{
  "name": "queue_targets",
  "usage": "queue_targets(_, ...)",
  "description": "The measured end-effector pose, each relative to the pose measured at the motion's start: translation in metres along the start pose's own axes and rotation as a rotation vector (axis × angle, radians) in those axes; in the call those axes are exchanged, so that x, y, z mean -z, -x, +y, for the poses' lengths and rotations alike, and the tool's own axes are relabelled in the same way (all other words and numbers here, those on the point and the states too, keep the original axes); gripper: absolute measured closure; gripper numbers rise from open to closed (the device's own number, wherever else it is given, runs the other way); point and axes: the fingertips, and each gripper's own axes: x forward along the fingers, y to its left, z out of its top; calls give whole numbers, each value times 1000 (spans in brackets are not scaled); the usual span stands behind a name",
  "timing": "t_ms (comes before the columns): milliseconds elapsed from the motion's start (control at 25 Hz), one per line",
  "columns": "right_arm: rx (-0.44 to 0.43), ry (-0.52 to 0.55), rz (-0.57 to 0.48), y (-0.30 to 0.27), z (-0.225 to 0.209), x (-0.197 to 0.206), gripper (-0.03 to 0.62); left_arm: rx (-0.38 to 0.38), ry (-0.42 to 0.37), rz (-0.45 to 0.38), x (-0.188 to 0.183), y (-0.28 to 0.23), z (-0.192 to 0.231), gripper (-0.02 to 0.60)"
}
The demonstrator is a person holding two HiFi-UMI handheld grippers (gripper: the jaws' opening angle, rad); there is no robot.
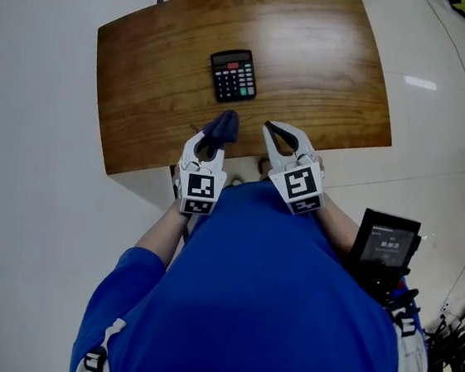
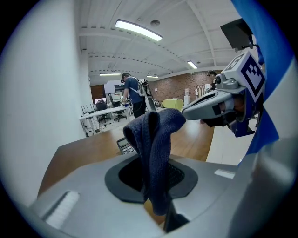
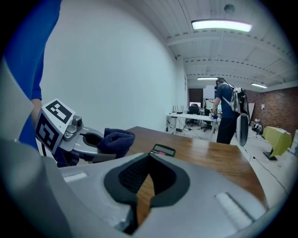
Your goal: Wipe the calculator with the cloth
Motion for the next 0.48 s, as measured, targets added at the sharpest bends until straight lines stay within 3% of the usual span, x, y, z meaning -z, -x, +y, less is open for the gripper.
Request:
queue_targets(160,72,-2,-51,-1,-23,-23,592,8,-3,-65,-30,-16,18,518)
queue_targets(480,69,-69,4,-1,-6,-20,592,17,76,-9,-15,-4,27,518)
